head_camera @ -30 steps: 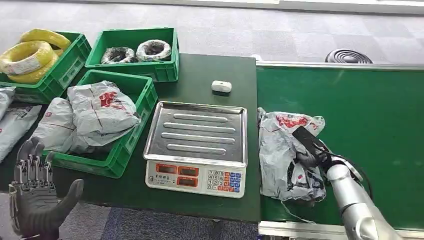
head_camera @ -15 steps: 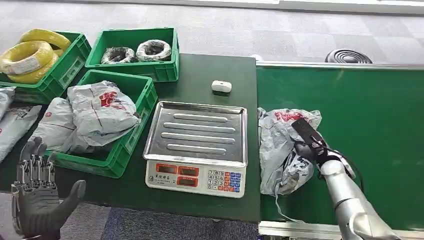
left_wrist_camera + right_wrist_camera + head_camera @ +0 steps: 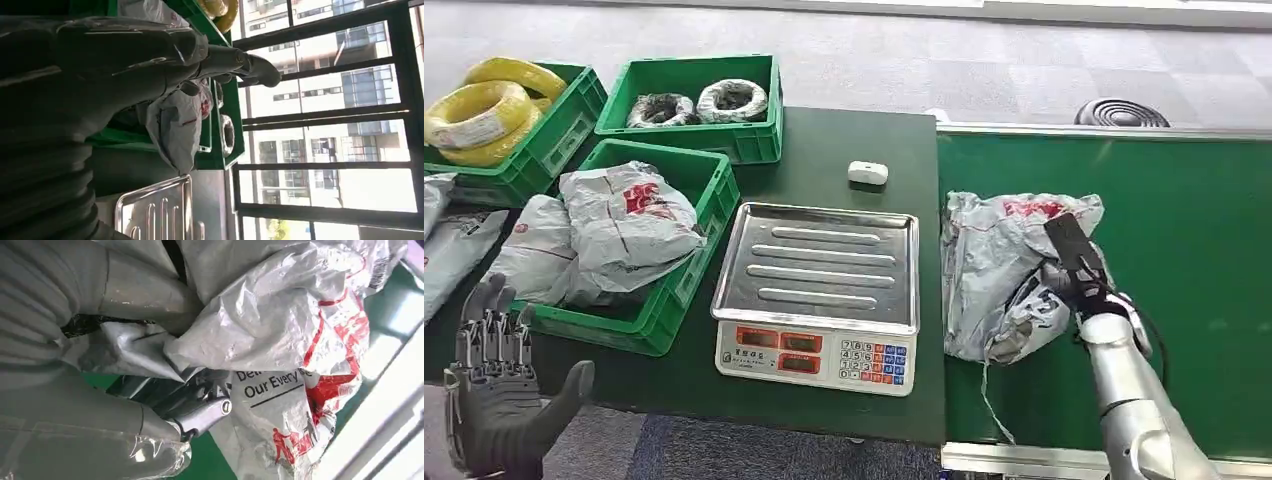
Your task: Moved the parcel from conveyor to table for the left to box.
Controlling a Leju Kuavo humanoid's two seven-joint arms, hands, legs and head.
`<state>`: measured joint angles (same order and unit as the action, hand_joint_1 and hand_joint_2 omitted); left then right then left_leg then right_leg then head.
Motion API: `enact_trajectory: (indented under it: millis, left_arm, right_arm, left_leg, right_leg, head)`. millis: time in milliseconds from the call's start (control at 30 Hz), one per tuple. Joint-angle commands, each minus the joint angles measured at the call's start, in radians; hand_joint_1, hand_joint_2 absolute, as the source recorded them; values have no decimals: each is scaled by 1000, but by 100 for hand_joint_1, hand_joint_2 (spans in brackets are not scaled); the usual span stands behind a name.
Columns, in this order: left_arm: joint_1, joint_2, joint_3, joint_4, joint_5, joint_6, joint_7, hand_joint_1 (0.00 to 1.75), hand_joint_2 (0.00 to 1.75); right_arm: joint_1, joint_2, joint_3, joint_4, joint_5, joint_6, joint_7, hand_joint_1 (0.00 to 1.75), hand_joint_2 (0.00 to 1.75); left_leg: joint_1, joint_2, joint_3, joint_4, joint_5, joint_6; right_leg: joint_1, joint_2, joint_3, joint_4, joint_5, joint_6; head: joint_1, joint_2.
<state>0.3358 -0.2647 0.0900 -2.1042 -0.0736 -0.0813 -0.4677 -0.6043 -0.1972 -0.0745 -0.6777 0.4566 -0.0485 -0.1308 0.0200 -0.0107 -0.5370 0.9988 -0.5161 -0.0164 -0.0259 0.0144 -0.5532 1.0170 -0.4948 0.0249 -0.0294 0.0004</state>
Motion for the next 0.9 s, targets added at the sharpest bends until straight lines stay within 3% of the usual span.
enact_trajectory:
  millis: [33, 67, 133, 267, 300, 333, 467, 533, 600, 633, 667, 767, 833, 867, 900]
  left_arm:
    - [8, 1, -6, 26, -6, 2, -1, 0, 175]
    - [8, 1, -6, 26, -6, 2, -1, 0, 175]
    - [12, -6, -8, 23, -8, 5, -9, 0, 175]
    - [-1, 19, -68, 23, -42, 20, -25, 0, 175]
    - [-12, 31, -87, 28, -43, 25, -25, 0, 175]
    - [-28, 42, -104, 37, -40, 35, -23, 0, 175]
    - [-45, 75, -129, 54, -28, 89, -25, 0, 175]
    - [-35, 76, -114, 45, -24, 108, -27, 0, 175]
    - [-31, 70, -103, 38, -18, 105, -30, 0, 175]
    - [-34, 66, -98, 35, -17, 98, -31, 0, 175]
    - [-37, 65, -92, 32, -17, 96, -32, 0, 175]
    - [-37, 65, -92, 32, -17, 96, -32, 0, 175]
    - [-40, 70, -89, 32, -17, 92, -28, 0, 175]
    - [-44, 100, -100, 79, -17, 85, -39, 0, 175]
    - [-54, 107, -106, 93, -17, 84, -42, 0, 175]
  right_arm:
    - [35, 9, -149, -192, -25, -14, 10, 175, 175]
    - [36, 12, -148, -191, -25, -13, 10, 175, 175]
    - [77, 40, -249, -329, -110, -176, -99, 175, 175]
    - [208, 66, -324, -716, -232, -387, -212, 175, 175]
    - [231, 85, -329, -799, -233, -484, -306, 175, 175]
    - [263, 95, -306, -882, -227, -553, -379, 175, 175]
    - [280, 75, -151, -970, -273, -634, -406, 175, 175]
    - [234, 55, -31, -962, -338, -507, -343, 175, 175]
    - [214, 66, 32, -967, -318, -484, -358, 175, 175]
    - [226, 71, 89, -996, -277, -476, -383, 175, 175]
    - [252, 116, 165, -1048, -176, -512, -473, 175, 175]
    - [252, 116, 165, -1048, -176, -512, -473, 175, 175]
    - [273, 128, 279, -1087, -94, -536, -426, 175, 175]
    - [245, 108, 446, -932, -282, -74, -67, 175, 175]
    - [238, 116, 426, -879, -322, -8, -53, 175, 175]
  left_leg:
    - [-1, 0, -1, -1, 1, 1]
    - [-1, 2, 0, -2, 1, 1]
    - [-1, 2, 0, -2, 2, 1]
    - [-2, -4, -3, -1, 2, 1]
    - [-1, -5, -3, 0, 1, 1]
    - [-1, -6, -3, -1, 1, 1]
    - [-1, -3, -3, -2, 1, 1]
    - [-2, 2, -2, -1, 0, 0]
    - [-2, 6, -2, -2, 1, 1]
    - [-2, 10, -2, -3, 1, 1]
    - [-2, 9, -3, -2, 1, 1]
    - [-2, 9, -3, -2, 1, 1]
    - [-1, 8, -2, -2, 1, 0]
    - [0, 7, 2, -4, 2, -1]
    - [0, 8, 3, -6, 4, 0]
  right_leg:
    - [0, -1, -1, 0, 0, -1]
    - [0, 0, -1, -2, 1, -2]
    - [0, 0, -1, -2, 2, -2]
    - [-1, -7, -2, 0, -1, -2]
    - [-1, -8, -2, 1, -1, -1]
    - [-1, -10, -2, 0, -1, -2]
    - [-1, -6, -2, 0, 0, -2]
    - [-1, -2, -3, 1, 0, -1]
    - [-1, 2, -4, 1, 2, -2]
    - [-1, 5, -5, 0, 3, -3]
    - [-1, 5, -5, 1, 2, -2]
    - [-1, 5, -5, 1, 3, -3]
    - [-1, 4, -4, 1, 2, -2]
    - [1, 4, -1, -1, 2, -3]
    - [1, 4, -1, -2, 3, -4]
  head:
    - [0, 0]
    - [0, 0]
    - [0, 0]
    - [0, 0]
    - [0, 0]
    - [0, 0]
    - [0, 0]
    - [0, 0]
    - [0, 0]
    - [0, 0]
    - [0, 0]
    - [0, 0]
    - [0, 0]
    - [0, 0]
    - [-1, 0]
